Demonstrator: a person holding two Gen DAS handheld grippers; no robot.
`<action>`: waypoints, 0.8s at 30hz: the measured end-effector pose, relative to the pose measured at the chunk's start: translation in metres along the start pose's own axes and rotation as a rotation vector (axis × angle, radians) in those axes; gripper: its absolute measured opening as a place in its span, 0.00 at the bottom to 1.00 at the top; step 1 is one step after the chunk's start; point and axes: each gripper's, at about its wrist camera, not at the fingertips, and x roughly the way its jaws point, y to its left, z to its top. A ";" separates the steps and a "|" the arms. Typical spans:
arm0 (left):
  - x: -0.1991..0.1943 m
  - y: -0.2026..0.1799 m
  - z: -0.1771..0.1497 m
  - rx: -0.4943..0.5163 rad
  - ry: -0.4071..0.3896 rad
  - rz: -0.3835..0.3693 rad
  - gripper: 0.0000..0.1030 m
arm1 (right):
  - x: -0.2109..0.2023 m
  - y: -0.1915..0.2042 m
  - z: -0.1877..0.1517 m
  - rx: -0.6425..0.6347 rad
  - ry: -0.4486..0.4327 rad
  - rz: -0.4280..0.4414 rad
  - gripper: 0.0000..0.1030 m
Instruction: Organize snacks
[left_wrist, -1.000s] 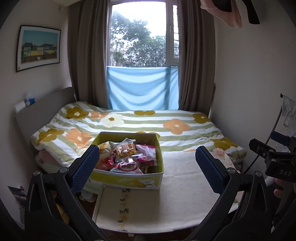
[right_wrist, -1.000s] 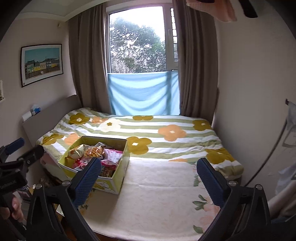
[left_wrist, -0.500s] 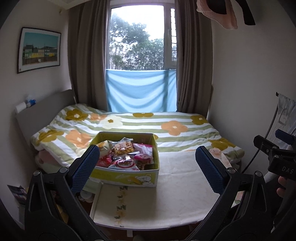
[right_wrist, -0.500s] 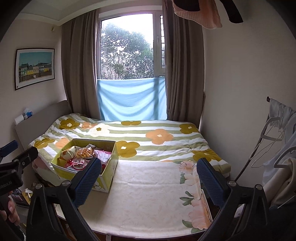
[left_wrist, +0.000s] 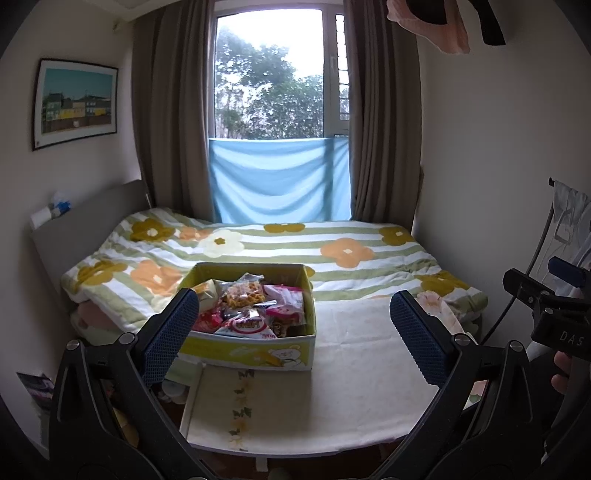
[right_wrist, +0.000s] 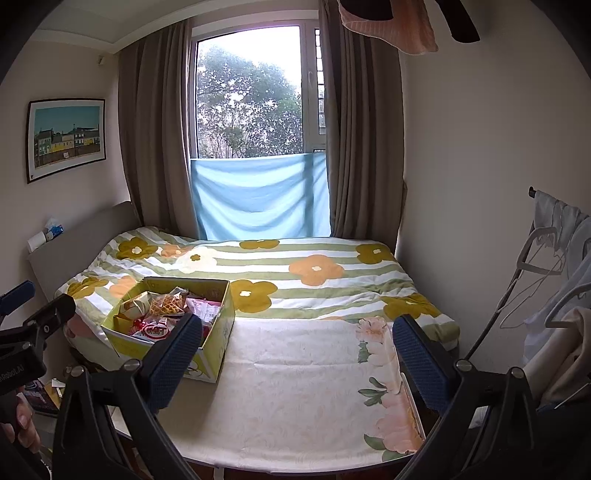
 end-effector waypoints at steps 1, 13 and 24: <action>0.000 0.000 0.000 0.000 0.000 0.001 1.00 | 0.000 0.000 -0.001 0.000 0.000 0.000 0.99; 0.006 0.004 -0.003 -0.005 0.015 0.004 1.00 | 0.005 0.001 -0.005 -0.001 0.019 -0.011 0.99; 0.012 0.004 -0.007 0.000 0.039 0.002 1.00 | 0.009 0.004 -0.007 0.001 0.034 -0.019 0.99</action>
